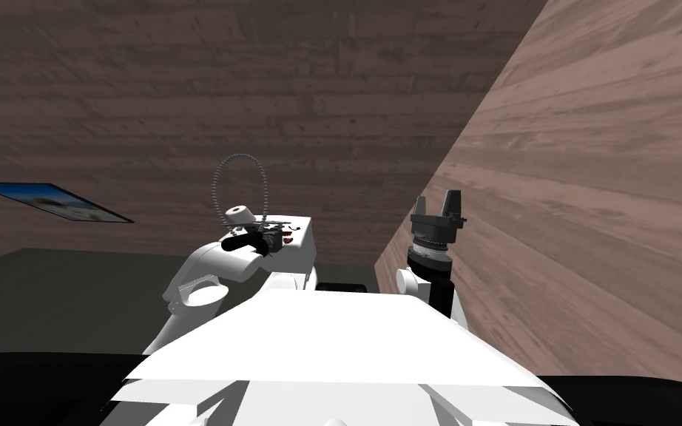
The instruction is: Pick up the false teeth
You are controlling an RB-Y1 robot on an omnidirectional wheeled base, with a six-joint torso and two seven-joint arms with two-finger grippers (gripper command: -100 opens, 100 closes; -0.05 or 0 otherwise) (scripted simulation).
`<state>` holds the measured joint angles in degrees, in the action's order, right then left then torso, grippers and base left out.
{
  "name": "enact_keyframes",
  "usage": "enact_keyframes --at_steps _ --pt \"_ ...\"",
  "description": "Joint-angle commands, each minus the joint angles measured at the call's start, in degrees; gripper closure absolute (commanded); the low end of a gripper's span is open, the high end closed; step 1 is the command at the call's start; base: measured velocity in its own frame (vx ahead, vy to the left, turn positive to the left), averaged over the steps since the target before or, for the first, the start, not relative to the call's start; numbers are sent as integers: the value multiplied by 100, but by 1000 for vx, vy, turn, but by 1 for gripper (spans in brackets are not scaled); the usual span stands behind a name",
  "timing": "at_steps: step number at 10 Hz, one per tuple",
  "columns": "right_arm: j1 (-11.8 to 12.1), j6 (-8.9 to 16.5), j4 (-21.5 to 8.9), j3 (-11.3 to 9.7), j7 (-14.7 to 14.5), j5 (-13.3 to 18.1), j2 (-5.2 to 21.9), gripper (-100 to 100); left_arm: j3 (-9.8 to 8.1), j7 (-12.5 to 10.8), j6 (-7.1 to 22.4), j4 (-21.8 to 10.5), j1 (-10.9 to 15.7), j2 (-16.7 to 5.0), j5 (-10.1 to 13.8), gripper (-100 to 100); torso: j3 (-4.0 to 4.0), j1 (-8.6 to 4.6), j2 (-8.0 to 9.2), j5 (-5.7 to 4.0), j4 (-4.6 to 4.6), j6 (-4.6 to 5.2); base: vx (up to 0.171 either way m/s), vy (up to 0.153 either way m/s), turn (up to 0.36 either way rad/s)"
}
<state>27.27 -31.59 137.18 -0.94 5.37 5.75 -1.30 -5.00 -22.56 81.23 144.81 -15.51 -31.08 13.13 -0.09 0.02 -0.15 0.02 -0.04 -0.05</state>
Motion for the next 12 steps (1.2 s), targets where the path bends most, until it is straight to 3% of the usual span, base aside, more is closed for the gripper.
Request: enact_keyframes --at_steps 1,3,4,5,6,9,10,11,12 --pt "0 0 0 0 0 0 0 0 27 -17 226 250 -14 -54 29 -100 0 0 0 0 0 0 40 9 -23" --pt "0 0 0 0 0 0 0 0 54 -25 333 503 -44 -80 40 -100 0 -2 0 0 0 0 27 5 -14" --pt "0 0 0 0 0 0 0 0 48 -27 312 434 -38 -71 34 -100 2 -2 5 0 1 0 7 2 -1" --pt "0 0 0 0 0 0 0 0 47 -27 326 450 -42 -73 37 0 5 -2 9 0 2 0 0 0 0" --pt "0 0 0 0 0 0 0 0 61 25 174 243 2 -38 7 -100 6 -3 11 0 2 0 7 -2 -24" --pt "0 0 0 0 0 0 0 0 81 103 -51 -63 67 13 -37 -100 5 -4 9 0 2 0 9 -2 -19" --pt "0 0 0 0 0 0 0 0 94 79 11 17 46 12 -49 -100 5 -4 9 0 2 0 0 0 0" --pt "0 0 0 0 0 0 0 0 98 84 -6 5 48 15 -53 100 6 -3 11 -1 2 0 0 0 0" --pt "0 0 0 0 0 0 0 0 97 84 -4 6 48 14 -53 100 7 -3 12 0 3 0 0 -3 21"
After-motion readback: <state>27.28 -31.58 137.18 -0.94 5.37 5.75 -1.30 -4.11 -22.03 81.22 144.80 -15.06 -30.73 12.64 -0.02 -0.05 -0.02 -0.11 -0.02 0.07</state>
